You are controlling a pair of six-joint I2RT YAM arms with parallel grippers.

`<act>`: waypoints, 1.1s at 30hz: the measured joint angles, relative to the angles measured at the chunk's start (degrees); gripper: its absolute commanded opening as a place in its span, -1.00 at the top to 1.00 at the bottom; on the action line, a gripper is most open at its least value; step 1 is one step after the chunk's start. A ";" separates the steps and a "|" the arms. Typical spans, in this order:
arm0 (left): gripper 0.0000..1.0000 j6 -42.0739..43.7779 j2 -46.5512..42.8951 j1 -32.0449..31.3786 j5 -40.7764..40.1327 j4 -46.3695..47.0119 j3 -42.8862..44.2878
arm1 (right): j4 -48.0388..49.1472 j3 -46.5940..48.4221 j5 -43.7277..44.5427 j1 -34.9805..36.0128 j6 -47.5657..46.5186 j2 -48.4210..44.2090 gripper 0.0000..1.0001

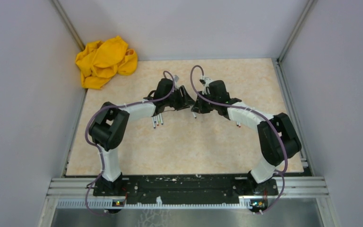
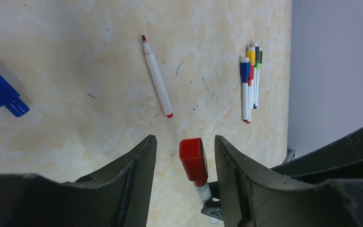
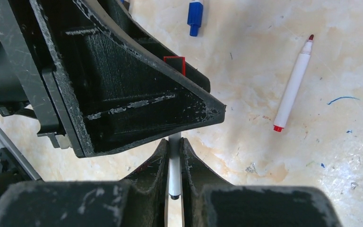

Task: Open the pen caps

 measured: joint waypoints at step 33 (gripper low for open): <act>1.00 -2.89 -1.33 -0.22 -2.69 1.92 -2.97 | 2.69 -0.04 -0.24 1.66 0.87 3.48 0.59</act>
